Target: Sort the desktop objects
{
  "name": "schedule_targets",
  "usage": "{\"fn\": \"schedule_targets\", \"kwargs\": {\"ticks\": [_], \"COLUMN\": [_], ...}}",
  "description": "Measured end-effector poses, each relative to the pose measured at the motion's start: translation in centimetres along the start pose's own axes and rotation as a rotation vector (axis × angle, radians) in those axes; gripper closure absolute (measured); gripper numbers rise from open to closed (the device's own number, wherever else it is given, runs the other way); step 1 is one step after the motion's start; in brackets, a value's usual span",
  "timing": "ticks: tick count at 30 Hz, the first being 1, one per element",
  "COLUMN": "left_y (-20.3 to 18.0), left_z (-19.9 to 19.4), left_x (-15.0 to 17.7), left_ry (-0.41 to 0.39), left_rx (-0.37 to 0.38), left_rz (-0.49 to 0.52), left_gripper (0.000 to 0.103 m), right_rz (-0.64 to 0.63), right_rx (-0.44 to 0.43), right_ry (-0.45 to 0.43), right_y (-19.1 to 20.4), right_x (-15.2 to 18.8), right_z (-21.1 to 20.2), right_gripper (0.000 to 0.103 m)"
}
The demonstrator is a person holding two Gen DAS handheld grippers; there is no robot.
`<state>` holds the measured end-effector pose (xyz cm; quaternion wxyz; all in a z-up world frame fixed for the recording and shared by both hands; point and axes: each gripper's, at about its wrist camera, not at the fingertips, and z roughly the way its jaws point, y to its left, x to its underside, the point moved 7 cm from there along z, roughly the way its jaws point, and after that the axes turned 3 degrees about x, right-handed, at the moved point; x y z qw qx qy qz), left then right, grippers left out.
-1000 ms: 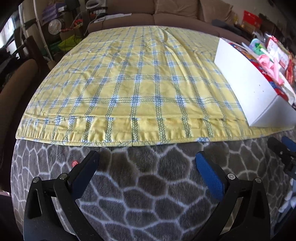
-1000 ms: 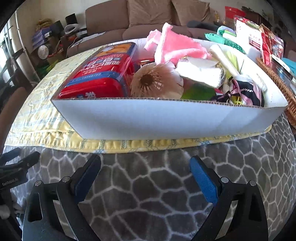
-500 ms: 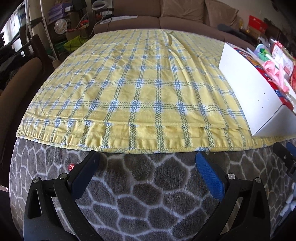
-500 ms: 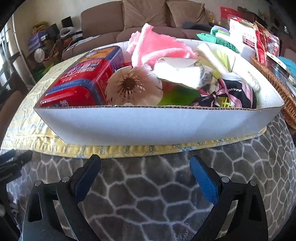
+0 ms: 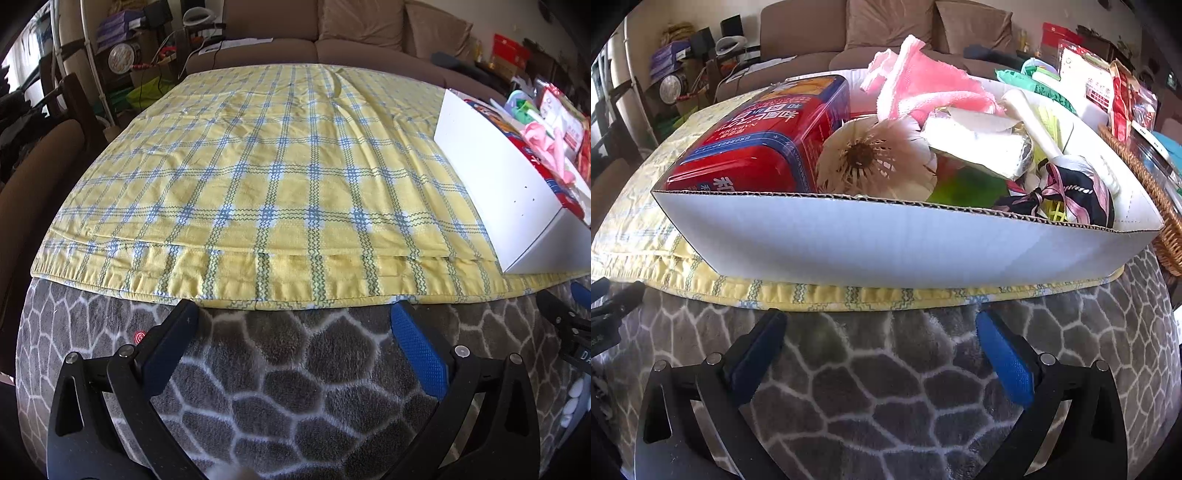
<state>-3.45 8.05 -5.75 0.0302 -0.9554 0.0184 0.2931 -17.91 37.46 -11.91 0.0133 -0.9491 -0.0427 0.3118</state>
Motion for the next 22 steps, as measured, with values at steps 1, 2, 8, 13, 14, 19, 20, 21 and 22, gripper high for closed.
{"fn": "schedule_targets", "kwargs": {"ticks": [1,2,8,13,14,19,20,21,22], "left_y": [0.00,0.02,0.00,-0.02,0.02,0.05,0.09,0.02,0.06], "left_z": [0.00,0.00,0.00,-0.01,-0.02,0.02,0.01,0.01,0.01], "left_x": [0.00,0.00,0.02,0.04,0.04,0.02,0.01,0.03,0.02], "left_ry": [0.000,0.000,0.000,0.000,0.000,0.000,0.000,0.000,0.000], "left_rx": [-0.001,0.000,-0.001,-0.001,-0.001,-0.003,-0.002,-0.002,-0.003], "left_rz": [0.001,0.000,0.000,-0.001,-0.001,0.000,-0.001,0.000,0.000], "left_gripper": [0.000,0.000,0.000,0.000,0.000,0.000,0.000,0.000,0.000], "right_rz": [0.001,0.002,0.007,0.006,0.006,0.006,0.006,0.006,0.006], "right_rx": [-0.001,-0.002,-0.002,-0.001,-0.001,-0.001,-0.001,-0.001,-0.001], "right_ry": [0.000,0.000,0.001,0.001,0.001,0.001,0.001,0.001,0.001], "right_y": [0.03,0.00,-0.15,-0.13,-0.15,-0.20,-0.14,-0.14,-0.14], "right_x": [0.01,-0.01,-0.09,-0.09,-0.09,-0.12,-0.12,-0.12,-0.12], "right_z": [0.00,0.01,0.08,0.09,0.09,0.10,0.08,0.08,0.08], "right_gripper": [0.000,0.000,0.000,0.000,0.000,0.000,0.000,0.000,0.000]}}
